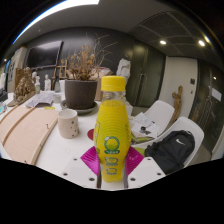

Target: Pour water

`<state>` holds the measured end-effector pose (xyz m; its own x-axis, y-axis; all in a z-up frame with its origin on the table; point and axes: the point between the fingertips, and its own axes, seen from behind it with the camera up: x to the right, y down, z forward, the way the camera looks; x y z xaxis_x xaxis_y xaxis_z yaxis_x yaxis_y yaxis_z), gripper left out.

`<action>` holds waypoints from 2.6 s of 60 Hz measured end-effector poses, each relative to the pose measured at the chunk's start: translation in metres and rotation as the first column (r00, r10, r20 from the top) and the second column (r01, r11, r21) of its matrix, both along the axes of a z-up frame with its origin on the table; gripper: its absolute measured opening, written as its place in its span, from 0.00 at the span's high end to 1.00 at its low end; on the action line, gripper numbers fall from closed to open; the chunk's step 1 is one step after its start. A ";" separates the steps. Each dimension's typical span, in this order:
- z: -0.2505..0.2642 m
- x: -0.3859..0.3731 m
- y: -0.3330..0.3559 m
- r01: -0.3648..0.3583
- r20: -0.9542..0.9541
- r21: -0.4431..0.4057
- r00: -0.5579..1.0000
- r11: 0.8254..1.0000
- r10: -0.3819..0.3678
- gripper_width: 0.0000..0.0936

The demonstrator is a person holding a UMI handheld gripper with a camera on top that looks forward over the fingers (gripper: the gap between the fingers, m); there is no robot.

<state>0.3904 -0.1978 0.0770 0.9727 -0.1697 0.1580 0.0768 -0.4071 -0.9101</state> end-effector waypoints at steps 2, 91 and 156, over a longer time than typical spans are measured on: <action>0.008 0.005 0.004 0.007 0.029 0.003 1.000 1.000 -0.007 0.68; 0.096 -0.024 0.195 -0.131 0.638 -0.068 0.757 0.989 0.144 0.68; -0.002 -0.018 0.154 0.086 -0.168 -0.114 0.980 0.990 -0.104 0.10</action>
